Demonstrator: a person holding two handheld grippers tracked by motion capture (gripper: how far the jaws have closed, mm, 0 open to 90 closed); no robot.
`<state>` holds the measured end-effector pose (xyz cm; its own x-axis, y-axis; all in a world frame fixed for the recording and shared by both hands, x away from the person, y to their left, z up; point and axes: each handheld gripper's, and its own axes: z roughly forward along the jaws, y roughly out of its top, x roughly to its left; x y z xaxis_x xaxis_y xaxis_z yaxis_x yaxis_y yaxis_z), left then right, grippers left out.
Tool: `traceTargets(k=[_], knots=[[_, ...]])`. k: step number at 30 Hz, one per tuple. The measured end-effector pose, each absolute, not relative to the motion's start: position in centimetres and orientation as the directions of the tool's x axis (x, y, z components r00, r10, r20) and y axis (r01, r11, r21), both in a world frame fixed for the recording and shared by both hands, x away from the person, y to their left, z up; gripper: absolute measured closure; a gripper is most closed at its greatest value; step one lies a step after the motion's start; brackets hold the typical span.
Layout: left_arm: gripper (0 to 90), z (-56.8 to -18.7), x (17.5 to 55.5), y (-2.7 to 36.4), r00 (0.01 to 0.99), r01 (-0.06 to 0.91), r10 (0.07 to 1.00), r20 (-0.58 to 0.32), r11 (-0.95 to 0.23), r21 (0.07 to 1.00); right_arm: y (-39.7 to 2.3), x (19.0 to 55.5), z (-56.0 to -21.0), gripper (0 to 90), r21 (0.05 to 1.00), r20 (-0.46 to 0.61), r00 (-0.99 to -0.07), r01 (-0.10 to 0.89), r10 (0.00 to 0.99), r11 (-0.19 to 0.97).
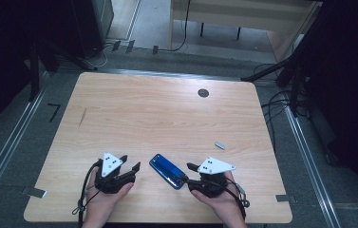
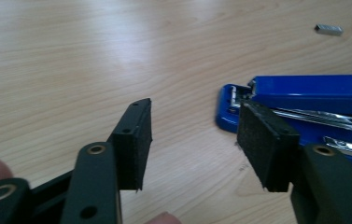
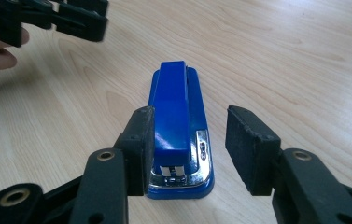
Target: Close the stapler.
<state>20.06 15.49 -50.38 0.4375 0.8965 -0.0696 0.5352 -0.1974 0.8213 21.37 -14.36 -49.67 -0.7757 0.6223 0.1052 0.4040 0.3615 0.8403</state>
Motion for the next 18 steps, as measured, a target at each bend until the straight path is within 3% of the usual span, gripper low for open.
traceTargets(k=[5,12,18], knots=[[58.4,-51.2,20.0,13.4,0.485,0.531,0.873,-0.054,-0.245,0.811,-14.7,21.3,-49.9,60.8,0.848,0.122,-0.769,0.409,0.627,0.338],[79.2,-52.0,20.1,11.9,0.578,0.503,0.814,-0.062,-0.296,0.812,-15.2,21.0,-50.4,61.7,0.857,0.132,-0.748,0.416,0.651,0.304],[88.8,-52.5,20.4,10.6,0.638,0.481,0.768,-0.060,-0.336,0.810,-15.6,20.7,-50.6,64.6,0.852,0.153,-0.739,0.435,0.656,0.291]])
